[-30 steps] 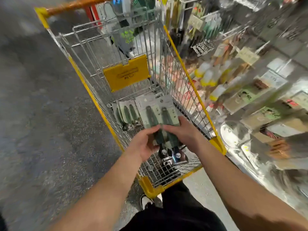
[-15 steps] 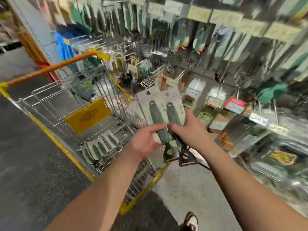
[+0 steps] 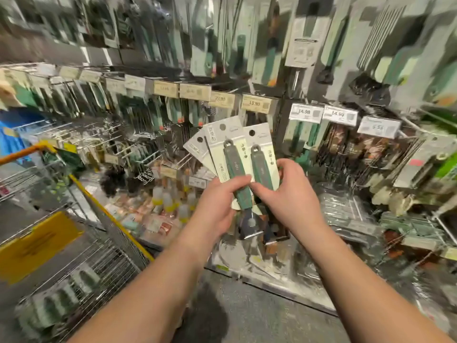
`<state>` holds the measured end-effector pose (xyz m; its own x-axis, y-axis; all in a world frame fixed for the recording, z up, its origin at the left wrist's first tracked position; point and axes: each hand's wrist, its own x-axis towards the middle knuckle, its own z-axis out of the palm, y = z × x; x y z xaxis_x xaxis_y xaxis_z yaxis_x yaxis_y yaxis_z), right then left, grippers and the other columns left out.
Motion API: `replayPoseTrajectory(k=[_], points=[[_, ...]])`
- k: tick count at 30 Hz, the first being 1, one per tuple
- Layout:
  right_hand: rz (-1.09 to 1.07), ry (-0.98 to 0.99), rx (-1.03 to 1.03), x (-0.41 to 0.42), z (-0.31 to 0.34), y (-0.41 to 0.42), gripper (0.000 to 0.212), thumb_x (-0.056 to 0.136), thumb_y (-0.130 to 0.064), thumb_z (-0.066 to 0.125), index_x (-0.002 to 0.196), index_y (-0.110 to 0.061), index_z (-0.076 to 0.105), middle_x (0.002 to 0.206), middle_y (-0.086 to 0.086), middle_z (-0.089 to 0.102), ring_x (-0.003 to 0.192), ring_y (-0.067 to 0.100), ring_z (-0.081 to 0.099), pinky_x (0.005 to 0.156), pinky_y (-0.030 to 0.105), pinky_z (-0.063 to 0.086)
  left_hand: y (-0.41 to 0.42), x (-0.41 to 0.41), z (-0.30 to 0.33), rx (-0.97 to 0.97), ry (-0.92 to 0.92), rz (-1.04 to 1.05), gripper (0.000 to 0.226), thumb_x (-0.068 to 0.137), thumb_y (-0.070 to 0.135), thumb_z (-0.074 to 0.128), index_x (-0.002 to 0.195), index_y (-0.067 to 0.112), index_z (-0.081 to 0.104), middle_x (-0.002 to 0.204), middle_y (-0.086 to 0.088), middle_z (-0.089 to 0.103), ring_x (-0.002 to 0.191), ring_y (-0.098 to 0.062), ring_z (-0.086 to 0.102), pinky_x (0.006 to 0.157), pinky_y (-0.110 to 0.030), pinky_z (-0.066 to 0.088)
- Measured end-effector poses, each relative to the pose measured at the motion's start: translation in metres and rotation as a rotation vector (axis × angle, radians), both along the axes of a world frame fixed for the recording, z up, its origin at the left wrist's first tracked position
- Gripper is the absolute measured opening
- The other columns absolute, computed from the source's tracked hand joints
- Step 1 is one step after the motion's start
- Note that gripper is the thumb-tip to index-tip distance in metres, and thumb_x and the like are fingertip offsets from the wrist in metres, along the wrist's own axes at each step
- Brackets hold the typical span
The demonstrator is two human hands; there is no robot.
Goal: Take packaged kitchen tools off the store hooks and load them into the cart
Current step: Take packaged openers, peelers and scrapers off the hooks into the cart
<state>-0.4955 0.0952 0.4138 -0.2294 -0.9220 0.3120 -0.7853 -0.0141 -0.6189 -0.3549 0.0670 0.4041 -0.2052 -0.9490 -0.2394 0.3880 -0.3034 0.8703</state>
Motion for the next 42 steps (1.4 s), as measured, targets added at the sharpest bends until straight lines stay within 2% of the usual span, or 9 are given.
replayPoseTrajectory(k=[3, 6, 11, 17, 23, 28, 31, 35, 42], points=[[-0.038, -0.004, -0.061, -0.047, 0.015, 0.0, 0.061, 0.082, -0.053, 0.071, 0.131, -0.022, 0.052, 0.121, -0.007, 0.054, 0.107, 0.01, 0.054, 0.076, 0.027, 0.042, -0.002, -0.047, 0.017, -0.035, -0.002, 0.007, 0.027, 0.086, 0.006, 0.073, 0.111, 0.014, 0.065, 0.101, -0.004, 0.078, 0.101, -0.025, 0.072, 0.089, -0.045, 0.057], [-0.078, -0.002, -0.107, -0.073, 0.024, -0.002, 0.056, 0.083, -0.052, 0.07, 0.128, -0.024, 0.053, 0.112, -0.012, 0.048, 0.104, 0.01, 0.054, 0.073, 0.028, 0.042, -0.004, -0.076, 0.026, -0.055, -0.003, 0.026, 0.035, 0.085, 0.009, 0.075, 0.117, 0.014, 0.062, 0.108, -0.006, 0.076, 0.106, -0.027, 0.07, 0.089, -0.048, 0.056], [-0.145, 0.003, -0.166, -0.113, 0.041, -0.008, 0.056, 0.083, -0.053, 0.068, 0.13, -0.025, 0.055, 0.118, -0.008, 0.055, 0.11, 0.014, 0.055, 0.076, 0.033, 0.05, -0.009, -0.118, 0.042, -0.104, 0.046, 0.072, 0.036, 0.086, 0.01, 0.075, 0.12, 0.011, 0.063, 0.103, -0.003, 0.078, 0.094, -0.02, 0.075, 0.084, -0.042, 0.058], [-0.238, -0.008, -0.205, -0.15, 0.058, -0.018, 0.065, 0.084, -0.05, 0.066, 0.139, -0.02, 0.049, 0.129, -0.004, 0.054, 0.121, 0.018, 0.051, 0.087, 0.035, 0.048, -0.025, -0.128, 0.067, -0.142, 0.083, 0.135, 0.035, 0.087, 0.012, 0.074, 0.12, 0.012, 0.061, 0.102, -0.001, 0.076, 0.101, -0.018, 0.07, 0.1, -0.046, 0.05], [-0.275, -0.002, -0.233, -0.159, 0.078, -0.034, 0.07, 0.088, -0.048, 0.065, 0.146, -0.018, 0.042, 0.137, -0.001, 0.051, 0.117, 0.018, 0.054, 0.079, 0.029, 0.042, -0.048, -0.125, 0.089, -0.184, 0.061, 0.036, 0.018, 0.09, 0.009, 0.07, 0.105, 0.014, 0.062, 0.078, 0.005, 0.075, 0.08, -0.015, 0.068, 0.08, -0.04, 0.054], [-0.337, 0.016, -0.254, -0.164, 0.096, -0.06, 0.069, 0.087, -0.05, 0.064, 0.144, -0.017, 0.044, 0.137, 0.0, 0.051, 0.115, 0.019, 0.055, 0.078, 0.033, 0.046, -0.076, -0.114, 0.104, -0.218, 0.04, -0.02, 0.028, 0.089, 0.009, 0.071, 0.114, 0.011, 0.059, 0.098, -0.003, 0.072, 0.088, -0.016, 0.067, 0.083, -0.037, 0.052], [-0.368, 0.023, -0.282, -0.168, 0.112, -0.082, 0.07, 0.086, -0.05, 0.063, 0.143, -0.014, 0.046, 0.135, 0.002, 0.053, 0.115, 0.023, 0.057, 0.086, 0.036, 0.05, -0.093, -0.104, 0.113, -0.27, 0.024, -0.075, 0.03, 0.088, 0.008, 0.07, 0.117, 0.009, 0.06, 0.098, -0.004, 0.075, 0.09, -0.019, 0.07, 0.078, -0.037, 0.054], [-0.425, 0.026, -0.29, -0.174, 0.135, -0.11, 0.071, 0.087, -0.051, 0.062, 0.145, -0.013, 0.043, 0.139, 0.004, 0.051, 0.107, 0.021, 0.06, 0.073, 0.032, 0.045, -0.113, -0.092, 0.125, -0.327, 0.027, -0.116, 0.021, 0.089, 0.005, 0.068, 0.108, 0.011, 0.064, 0.083, 0.002, 0.077, 0.081, -0.015, 0.07, 0.076, -0.034, 0.053], [-0.48, 0.047, -0.343, -0.171, 0.16, -0.144, 0.072, 0.088, -0.05, 0.061, 0.145, -0.011, 0.041, 0.142, 0.005, 0.048, 0.116, 0.024, 0.057, 0.08, 0.034, 0.049, -0.142, -0.081, 0.133, -0.333, 0.035, -0.163, 0.034, 0.088, 0.006, 0.069, 0.121, 0.006, 0.062, 0.099, -0.006, 0.075, 0.088, -0.02, 0.071, 0.074, -0.035, 0.056]])
